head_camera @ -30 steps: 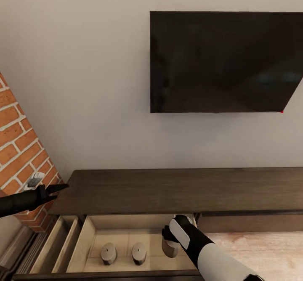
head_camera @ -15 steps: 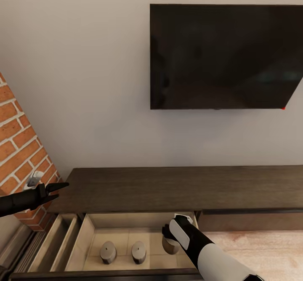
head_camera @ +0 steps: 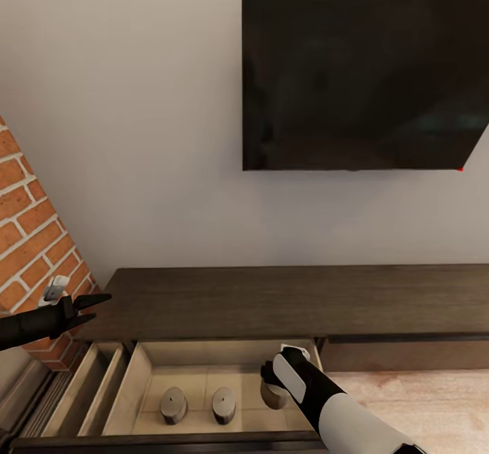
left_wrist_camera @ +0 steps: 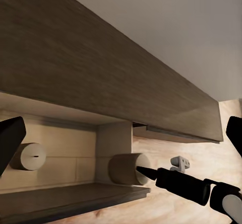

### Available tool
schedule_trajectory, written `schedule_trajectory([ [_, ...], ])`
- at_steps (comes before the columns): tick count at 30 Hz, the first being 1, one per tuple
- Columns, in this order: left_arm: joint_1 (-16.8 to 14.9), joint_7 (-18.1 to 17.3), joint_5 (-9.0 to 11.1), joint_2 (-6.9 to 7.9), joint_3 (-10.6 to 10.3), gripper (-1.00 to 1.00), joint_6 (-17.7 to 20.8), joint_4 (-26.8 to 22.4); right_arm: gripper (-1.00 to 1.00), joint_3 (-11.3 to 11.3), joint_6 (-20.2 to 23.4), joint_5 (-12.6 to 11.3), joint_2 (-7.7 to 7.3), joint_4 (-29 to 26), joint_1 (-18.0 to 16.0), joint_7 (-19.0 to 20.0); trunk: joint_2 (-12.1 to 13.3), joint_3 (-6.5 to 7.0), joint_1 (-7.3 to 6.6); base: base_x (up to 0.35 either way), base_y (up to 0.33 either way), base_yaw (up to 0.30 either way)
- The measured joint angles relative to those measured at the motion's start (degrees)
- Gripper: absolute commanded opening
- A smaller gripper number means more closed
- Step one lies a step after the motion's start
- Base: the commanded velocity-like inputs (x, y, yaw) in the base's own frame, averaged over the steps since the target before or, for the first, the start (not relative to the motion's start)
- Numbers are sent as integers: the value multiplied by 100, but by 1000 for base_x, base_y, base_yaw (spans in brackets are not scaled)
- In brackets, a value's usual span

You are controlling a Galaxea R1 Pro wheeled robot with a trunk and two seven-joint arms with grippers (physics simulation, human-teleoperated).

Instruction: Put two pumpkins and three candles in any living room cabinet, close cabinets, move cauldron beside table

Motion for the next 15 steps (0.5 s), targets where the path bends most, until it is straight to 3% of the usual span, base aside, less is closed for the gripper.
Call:
schedule_trajectory([
  [15, 0, 0, 0, 0, 0, 100, 0, 0, -100, -3, 1, 1, 0, -9, -1, 13, -602, -261, 330, 0, 0, 18],
])
